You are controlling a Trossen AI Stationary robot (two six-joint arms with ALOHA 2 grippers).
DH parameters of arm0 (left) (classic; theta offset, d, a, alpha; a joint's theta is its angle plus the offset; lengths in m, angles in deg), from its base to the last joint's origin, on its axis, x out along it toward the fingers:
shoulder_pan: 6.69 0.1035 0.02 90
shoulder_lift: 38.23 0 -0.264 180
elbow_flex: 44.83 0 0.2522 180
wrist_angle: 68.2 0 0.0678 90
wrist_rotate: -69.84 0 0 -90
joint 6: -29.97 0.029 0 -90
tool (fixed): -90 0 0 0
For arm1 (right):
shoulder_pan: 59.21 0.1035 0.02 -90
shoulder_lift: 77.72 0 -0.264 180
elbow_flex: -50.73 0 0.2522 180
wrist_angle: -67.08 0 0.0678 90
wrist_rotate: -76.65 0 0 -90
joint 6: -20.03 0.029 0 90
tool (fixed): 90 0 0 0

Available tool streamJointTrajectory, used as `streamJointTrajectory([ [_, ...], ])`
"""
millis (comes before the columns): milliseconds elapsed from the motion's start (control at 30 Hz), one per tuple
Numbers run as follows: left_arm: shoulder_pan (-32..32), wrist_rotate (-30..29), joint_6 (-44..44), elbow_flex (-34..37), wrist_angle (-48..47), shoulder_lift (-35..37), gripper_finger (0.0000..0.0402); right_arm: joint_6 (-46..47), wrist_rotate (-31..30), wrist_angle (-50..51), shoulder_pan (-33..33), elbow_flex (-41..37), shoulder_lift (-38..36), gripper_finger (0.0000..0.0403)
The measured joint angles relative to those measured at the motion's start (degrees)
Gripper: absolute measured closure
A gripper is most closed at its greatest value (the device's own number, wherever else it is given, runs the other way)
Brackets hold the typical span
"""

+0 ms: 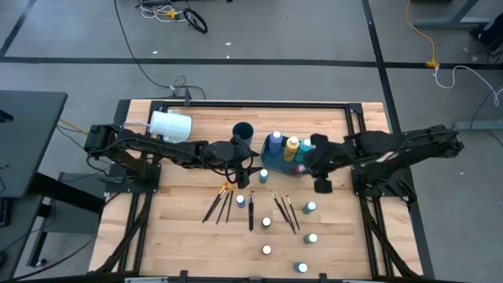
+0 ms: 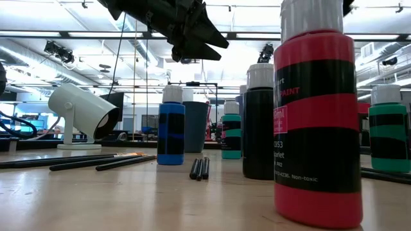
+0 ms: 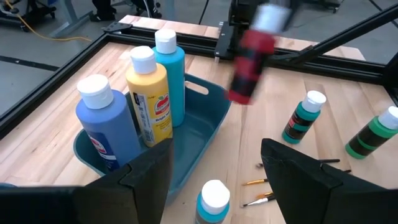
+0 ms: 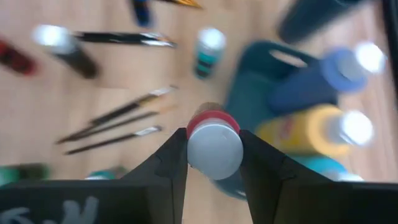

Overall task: Pick & Place Paint Supplies
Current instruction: Put the small red paint bottle into the blue bin

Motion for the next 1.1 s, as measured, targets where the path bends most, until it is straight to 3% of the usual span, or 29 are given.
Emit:
streamJointTrajectory([
  [267,0.0,0.0,-0.5,0.0,0.0,0.0,0.0152,2.4,1.0,3.6,-7.3,0.0,9.0,0.0288],
  [500,-0.2,0.0,-0.5,0.0,-0.1,0.0,0.0152,9.2,1.2,4.7,-8.6,0.0,15.9,0.0286],
  [733,-0.2,0.0,-0.5,0.0,-0.4,0.0,0.0152,14.8,1.1,7.3,-8.5,0.0,17.3,0.0284],
  [1100,-0.2,0.0,-0.5,0.0,-0.5,0.0,0.0152,15.5,-1.2,7.4,-8.6,-0.5,17.1,0.0284],
])
